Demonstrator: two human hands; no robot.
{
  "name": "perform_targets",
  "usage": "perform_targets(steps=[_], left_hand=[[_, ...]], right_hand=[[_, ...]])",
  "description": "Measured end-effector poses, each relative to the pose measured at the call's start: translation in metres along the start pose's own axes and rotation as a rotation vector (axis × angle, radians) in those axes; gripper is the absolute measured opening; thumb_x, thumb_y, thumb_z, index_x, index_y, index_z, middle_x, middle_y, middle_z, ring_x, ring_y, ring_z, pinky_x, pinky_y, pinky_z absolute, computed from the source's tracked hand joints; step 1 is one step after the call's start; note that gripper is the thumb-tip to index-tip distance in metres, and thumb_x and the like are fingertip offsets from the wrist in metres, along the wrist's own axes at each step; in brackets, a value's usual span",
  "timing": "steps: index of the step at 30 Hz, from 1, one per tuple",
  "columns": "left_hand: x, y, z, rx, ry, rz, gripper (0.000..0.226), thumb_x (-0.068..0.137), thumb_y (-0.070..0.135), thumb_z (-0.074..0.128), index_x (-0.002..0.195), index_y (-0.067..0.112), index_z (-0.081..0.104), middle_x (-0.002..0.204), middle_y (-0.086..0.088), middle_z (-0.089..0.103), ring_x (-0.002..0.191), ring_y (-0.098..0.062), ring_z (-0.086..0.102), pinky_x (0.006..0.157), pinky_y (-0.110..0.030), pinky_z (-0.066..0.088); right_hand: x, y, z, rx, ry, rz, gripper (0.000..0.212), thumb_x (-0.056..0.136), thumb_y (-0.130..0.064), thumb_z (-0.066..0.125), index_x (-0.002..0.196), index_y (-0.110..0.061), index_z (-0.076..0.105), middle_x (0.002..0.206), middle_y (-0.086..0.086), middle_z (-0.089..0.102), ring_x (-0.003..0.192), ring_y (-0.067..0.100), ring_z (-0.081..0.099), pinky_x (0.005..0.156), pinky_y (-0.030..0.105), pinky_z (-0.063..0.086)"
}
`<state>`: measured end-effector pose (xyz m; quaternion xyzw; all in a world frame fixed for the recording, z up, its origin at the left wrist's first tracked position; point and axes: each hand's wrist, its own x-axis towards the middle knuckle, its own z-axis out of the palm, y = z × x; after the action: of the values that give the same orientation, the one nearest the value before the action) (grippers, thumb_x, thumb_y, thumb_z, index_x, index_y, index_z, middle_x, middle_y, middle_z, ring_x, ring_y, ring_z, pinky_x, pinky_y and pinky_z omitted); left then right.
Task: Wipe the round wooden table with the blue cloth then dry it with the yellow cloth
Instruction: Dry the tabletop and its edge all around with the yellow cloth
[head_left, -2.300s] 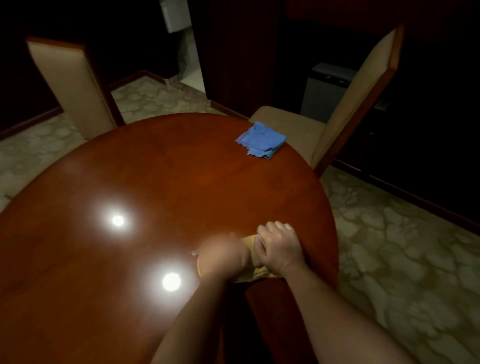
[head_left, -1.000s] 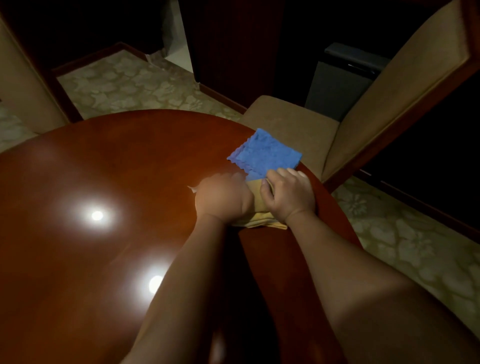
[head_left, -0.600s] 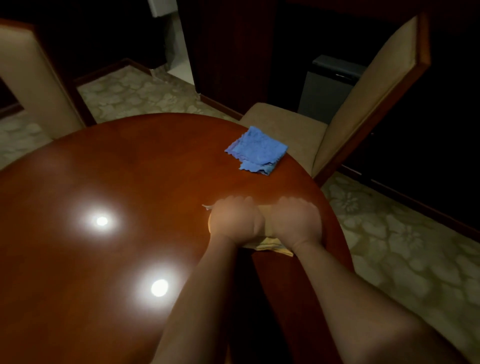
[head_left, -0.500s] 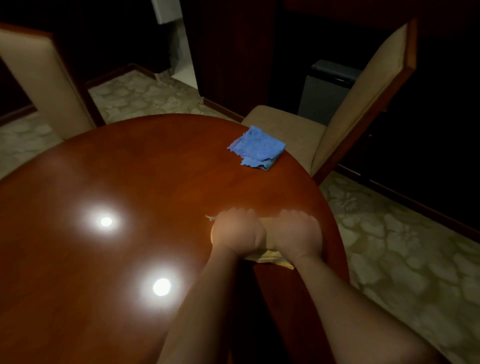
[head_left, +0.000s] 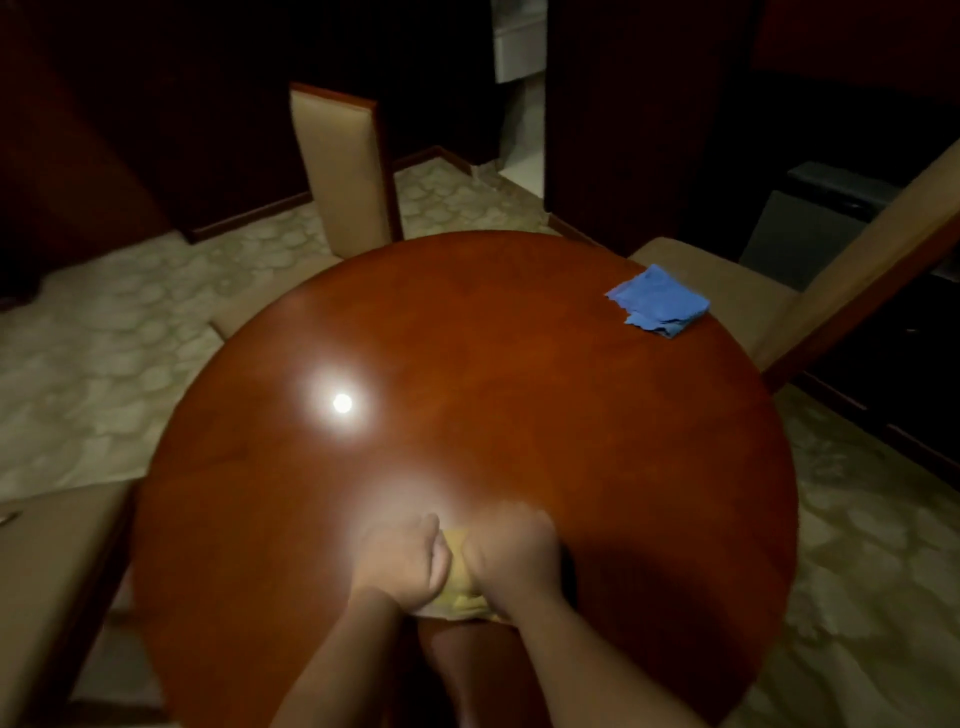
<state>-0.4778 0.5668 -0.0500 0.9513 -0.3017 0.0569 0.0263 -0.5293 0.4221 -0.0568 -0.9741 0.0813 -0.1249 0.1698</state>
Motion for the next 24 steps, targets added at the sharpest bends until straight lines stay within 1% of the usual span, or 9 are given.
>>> perform_targets(steps=[3, 6, 9, 12, 15, 17, 20, 22, 24], left_hand=[[-0.023, -0.038, -0.002, -0.001, -0.026, -0.101, 0.026, 0.073, 0.032, 0.041, 0.057, 0.016, 0.052, 0.048, -0.003, 0.050, 0.039, -0.025, 0.049, 0.037, -0.024, 0.036], [-0.030, -0.052, 0.002, -0.039, 0.034, -0.141, 0.024, 0.072, 0.029, 0.042, 0.055, 0.014, 0.051, 0.048, -0.004, 0.048, 0.039, -0.025, 0.046, 0.036, -0.026, 0.034], [-0.020, -0.061, 0.007, -0.088, 0.107, -0.135, 0.023, 0.071, 0.026, 0.043, 0.054, 0.013, 0.049, 0.048, -0.004, 0.046, 0.039, -0.025, 0.043, 0.038, -0.026, 0.030], [-0.002, -0.076, 0.014, -0.101, 0.162, -0.173, 0.024, 0.071, 0.027, 0.043, 0.054, 0.012, 0.049, 0.048, -0.005, 0.046, 0.038, -0.026, 0.042, 0.039, -0.025, 0.028], [0.023, -0.094, 0.020, -0.084, 0.171, -0.191, 0.024, 0.071, 0.028, 0.042, 0.054, 0.012, 0.049, 0.049, -0.006, 0.047, 0.038, -0.026, 0.043, 0.039, -0.026, 0.032], [0.039, -0.104, 0.024, -0.072, 0.206, -0.184, 0.025, 0.070, 0.028, 0.041, 0.054, 0.011, 0.049, 0.049, -0.008, 0.048, 0.039, -0.027, 0.044, 0.039, -0.027, 0.031], [0.053, -0.113, 0.025, -0.069, 0.221, -0.166, 0.025, 0.070, 0.027, 0.041, 0.055, 0.009, 0.051, 0.049, -0.011, 0.049, 0.040, -0.028, 0.047, 0.039, -0.027, 0.032], [0.054, -0.113, 0.023, -0.069, 0.202, -0.179, 0.027, 0.071, 0.027, 0.040, 0.056, 0.008, 0.052, 0.050, -0.012, 0.050, 0.040, -0.029, 0.048, 0.040, -0.026, 0.032], [0.045, -0.106, 0.019, -0.057, 0.163, -0.228, 0.029, 0.072, 0.029, 0.040, 0.057, 0.008, 0.053, 0.051, -0.012, 0.051, 0.041, -0.029, 0.048, 0.040, -0.025, 0.033]], right_hand=[[0.006, -0.039, 0.015, 0.022, -0.028, -0.084, 0.025, 0.069, -0.037, 0.049, 0.057, -0.016, 0.057, 0.059, 0.003, 0.054, 0.057, 0.025, 0.052, 0.056, 0.033, 0.030], [0.014, -0.051, 0.028, -0.027, -0.069, -0.155, 0.026, 0.069, -0.040, 0.045, 0.058, -0.019, 0.057, 0.060, 0.002, 0.054, 0.057, 0.024, 0.052, 0.057, 0.034, 0.030], [0.032, -0.049, 0.040, -0.033, -0.016, -0.230, 0.027, 0.073, -0.039, 0.044, 0.061, -0.019, 0.057, 0.061, 0.003, 0.053, 0.057, 0.025, 0.051, 0.061, 0.035, 0.023], [0.057, -0.052, 0.051, -0.025, 0.014, -0.246, 0.027, 0.076, -0.037, 0.043, 0.063, -0.017, 0.056, 0.063, 0.004, 0.053, 0.058, 0.027, 0.051, 0.061, 0.035, 0.023], [0.087, -0.059, 0.060, -0.024, 0.022, -0.224, 0.026, 0.077, -0.036, 0.043, 0.064, -0.016, 0.055, 0.064, 0.006, 0.053, 0.060, 0.029, 0.052, 0.061, 0.037, 0.025], [0.105, -0.059, 0.067, -0.031, 0.039, -0.221, 0.027, 0.077, -0.035, 0.043, 0.064, -0.015, 0.055, 0.064, 0.006, 0.053, 0.061, 0.029, 0.051, 0.061, 0.038, 0.026], [0.120, -0.060, 0.070, -0.033, 0.038, -0.215, 0.029, 0.079, -0.034, 0.041, 0.065, -0.013, 0.055, 0.065, 0.008, 0.054, 0.061, 0.030, 0.052, 0.059, 0.036, 0.035], [0.121, -0.061, 0.069, -0.033, 0.030, -0.210, 0.030, 0.080, -0.033, 0.040, 0.065, -0.012, 0.054, 0.065, 0.009, 0.053, 0.060, 0.031, 0.052, 0.056, 0.036, 0.039], [0.112, -0.062, 0.067, -0.039, 0.031, -0.223, 0.031, 0.081, -0.034, 0.039, 0.065, -0.011, 0.052, 0.064, 0.009, 0.052, 0.059, 0.030, 0.050, 0.056, 0.036, 0.039]])
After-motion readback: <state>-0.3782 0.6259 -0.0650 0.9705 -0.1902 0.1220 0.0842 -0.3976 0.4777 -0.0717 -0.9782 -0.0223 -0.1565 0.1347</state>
